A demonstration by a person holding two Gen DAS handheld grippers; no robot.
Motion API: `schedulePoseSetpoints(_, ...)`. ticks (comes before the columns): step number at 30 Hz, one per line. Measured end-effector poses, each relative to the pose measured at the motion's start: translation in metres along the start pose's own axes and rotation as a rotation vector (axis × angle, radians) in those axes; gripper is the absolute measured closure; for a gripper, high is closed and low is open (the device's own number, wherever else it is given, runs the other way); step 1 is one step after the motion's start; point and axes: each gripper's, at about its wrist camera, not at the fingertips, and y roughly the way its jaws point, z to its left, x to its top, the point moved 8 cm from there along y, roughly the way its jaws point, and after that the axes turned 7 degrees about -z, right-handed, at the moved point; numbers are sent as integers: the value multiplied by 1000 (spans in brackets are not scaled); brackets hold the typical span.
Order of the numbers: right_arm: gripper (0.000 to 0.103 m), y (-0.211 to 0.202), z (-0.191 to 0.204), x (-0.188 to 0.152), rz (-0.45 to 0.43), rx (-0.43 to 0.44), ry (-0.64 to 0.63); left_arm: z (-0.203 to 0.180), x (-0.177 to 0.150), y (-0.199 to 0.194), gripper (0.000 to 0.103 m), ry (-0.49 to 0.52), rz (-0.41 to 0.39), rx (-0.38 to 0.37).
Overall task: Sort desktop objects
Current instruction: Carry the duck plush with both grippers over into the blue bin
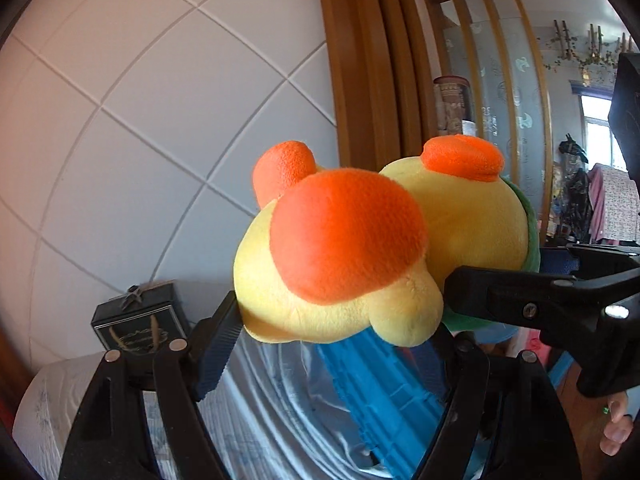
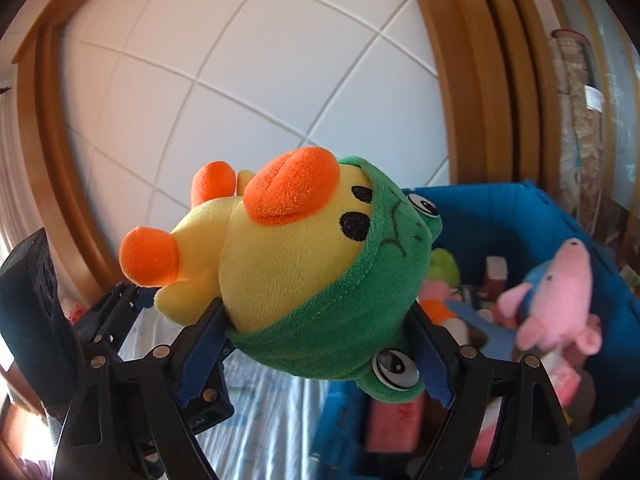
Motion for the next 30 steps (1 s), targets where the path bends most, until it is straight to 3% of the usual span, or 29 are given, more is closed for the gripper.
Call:
schedulePoseSetpoints(3, 17, -20, -52, 0, -6, -81, 47, -55, 1, 20, 25, 9, 44, -83)
schedulePoseSetpoints(7, 17, -32, -120, -13, 21, -195, 118, -117, -12, 52, 25, 26, 162, -183)
schedulePoseSetpoints(9, 11, -29, -152, -28, 63, -246, 145, -141, -27, 65, 25, 43, 246, -209)
schedulePoseSetpoints(11, 10, -22, -166, -47, 114, -264, 158, -159, -37, 71, 25, 67, 278, -213)
schedulePoseSetpoints(14, 8, -9, -176, -67, 158, -278, 183, -167, -52, 77, 25, 86, 323, -208)
schedulePoseSetpoints(20, 4, 3, -182, -80, 192, -276, 198, -154, -59, 71, 24, 57, 327, -176)
schedulePoseSetpoints(21, 0, 0, -180, -80, 186, -280, 194, -150, -58, 70, 24, 56, 320, -168)
schedulePoseSetpoints(26, 0, -28, -169, -64, 103, -285, 205, -137, -59, 52, 24, 40, 303, -177)
schedulePoseSetpoints(30, 0, -61, -165, -56, 39, -344, 205, -129, -53, 32, 24, 29, 271, -204)
